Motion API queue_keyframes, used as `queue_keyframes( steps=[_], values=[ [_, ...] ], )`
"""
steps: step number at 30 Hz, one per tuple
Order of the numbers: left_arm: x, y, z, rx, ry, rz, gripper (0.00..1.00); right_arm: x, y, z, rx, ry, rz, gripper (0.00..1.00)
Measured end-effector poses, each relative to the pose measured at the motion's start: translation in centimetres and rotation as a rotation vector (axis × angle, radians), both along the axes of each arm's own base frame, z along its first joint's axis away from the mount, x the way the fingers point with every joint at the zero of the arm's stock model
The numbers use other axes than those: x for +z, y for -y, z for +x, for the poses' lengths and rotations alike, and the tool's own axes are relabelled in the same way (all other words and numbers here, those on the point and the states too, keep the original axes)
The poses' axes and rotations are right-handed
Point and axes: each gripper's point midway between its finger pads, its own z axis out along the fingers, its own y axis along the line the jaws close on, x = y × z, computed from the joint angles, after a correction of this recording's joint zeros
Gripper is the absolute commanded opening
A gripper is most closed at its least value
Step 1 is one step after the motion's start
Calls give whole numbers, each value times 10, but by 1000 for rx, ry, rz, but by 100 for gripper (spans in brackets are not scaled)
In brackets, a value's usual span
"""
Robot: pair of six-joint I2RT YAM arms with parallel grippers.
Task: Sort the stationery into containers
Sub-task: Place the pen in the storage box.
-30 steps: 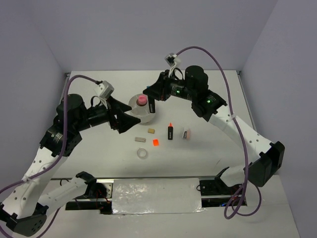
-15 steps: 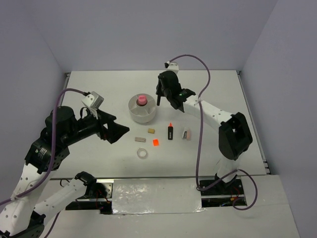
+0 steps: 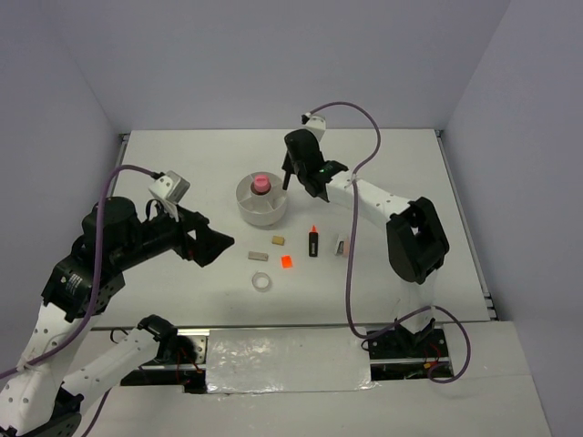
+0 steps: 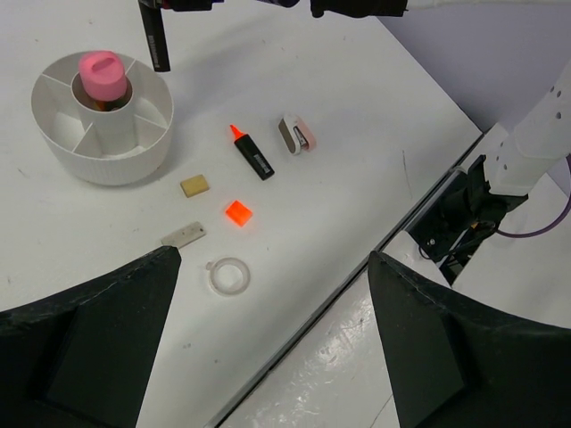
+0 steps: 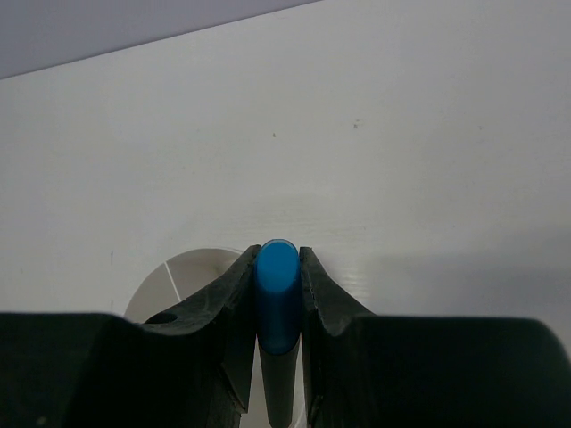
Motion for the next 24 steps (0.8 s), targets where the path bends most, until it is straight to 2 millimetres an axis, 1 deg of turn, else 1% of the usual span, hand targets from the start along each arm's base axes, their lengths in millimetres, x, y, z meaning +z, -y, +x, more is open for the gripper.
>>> queue_keyframes(
  steps=[4,7,11,14,16,20,22,23,24],
  values=[
    [-1,0,0,-3,4,8,99,-13,-5,-5,3,-9,8,2],
    [-1,0,0,-8,11,14,99,-24,-10,-13,14,-29,4,3],
    [0,2,-3,-29,8,7,99,-30,-17,-20,29,-41,5,5],
    [2,4,-4,-42,14,-1,99,-31,-20,-22,35,-42,9,10],
    [3,5,-5,-47,18,-5,99,-30,-22,-23,40,-41,16,18],
    [4,7,-8,-67,16,-12,99,-31,-24,-24,47,-44,22,30],
    [5,8,-9,-77,16,-16,99,-31,-25,-24,50,-45,24,31],
    [6,8,-10,-80,18,-18,99,-31,-25,-24,51,-46,24,35],
    [6,8,-11,-82,22,-20,99,-31,-26,-25,51,-47,26,37]
  ],
)
